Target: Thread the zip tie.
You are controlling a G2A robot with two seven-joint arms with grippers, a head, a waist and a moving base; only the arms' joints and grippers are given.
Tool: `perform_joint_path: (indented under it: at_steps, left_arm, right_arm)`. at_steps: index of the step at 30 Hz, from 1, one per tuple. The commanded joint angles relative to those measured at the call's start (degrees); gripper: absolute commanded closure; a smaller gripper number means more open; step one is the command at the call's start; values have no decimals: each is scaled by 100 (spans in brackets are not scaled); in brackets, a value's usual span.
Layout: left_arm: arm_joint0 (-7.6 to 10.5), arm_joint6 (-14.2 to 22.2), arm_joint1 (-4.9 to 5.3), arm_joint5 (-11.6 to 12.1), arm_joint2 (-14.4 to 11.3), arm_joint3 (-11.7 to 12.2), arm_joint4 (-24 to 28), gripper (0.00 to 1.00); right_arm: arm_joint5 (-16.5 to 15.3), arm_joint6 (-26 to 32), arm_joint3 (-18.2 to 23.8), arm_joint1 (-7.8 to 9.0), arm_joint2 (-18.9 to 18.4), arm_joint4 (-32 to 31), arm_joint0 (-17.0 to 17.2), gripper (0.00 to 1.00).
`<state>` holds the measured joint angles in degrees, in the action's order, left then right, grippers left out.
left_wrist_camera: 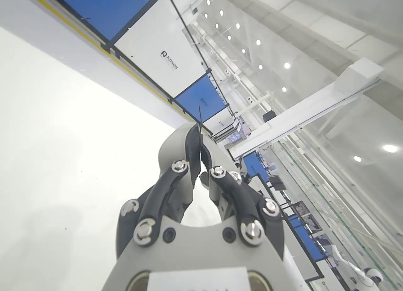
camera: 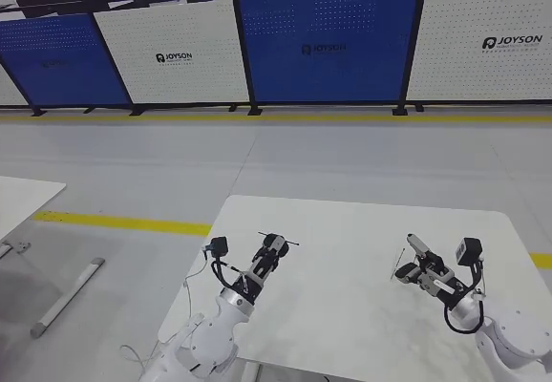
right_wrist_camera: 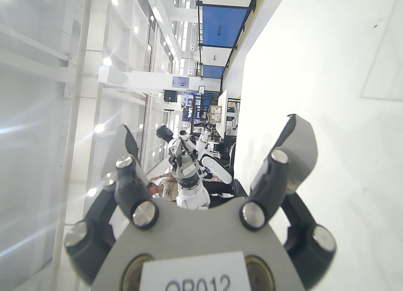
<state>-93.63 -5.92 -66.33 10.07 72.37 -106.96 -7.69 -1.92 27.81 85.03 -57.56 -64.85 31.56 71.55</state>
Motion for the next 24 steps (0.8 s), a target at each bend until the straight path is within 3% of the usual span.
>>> perform_joint_path:
  at_steps: [1,4,7,18,20,24]
  left_arm:
    - [-77,-197,-2,447,84,-121,3,100]
    - [-274,-423,-5,941,173,-372,16,100]
    - [-413,-375,4,926,226,-466,-72,100]
    - [-409,-352,3,927,214,-470,-52,100]
    - [-376,-212,-4,941,192,-580,195,100]
    - [-417,-411,-25,941,279,-951,568,100]
  right_arm:
    - [0,0,0,0,0,0,0,0]
    - [0,0,0,0,0,0,0,0]
    - [0,0,0,0,0,0,0,0]
    - [0,0,0,0,0,0,0,0]
    - [0,0,0,0,0,0,0,0]
    - [0,0,0,0,0,0,0,0]
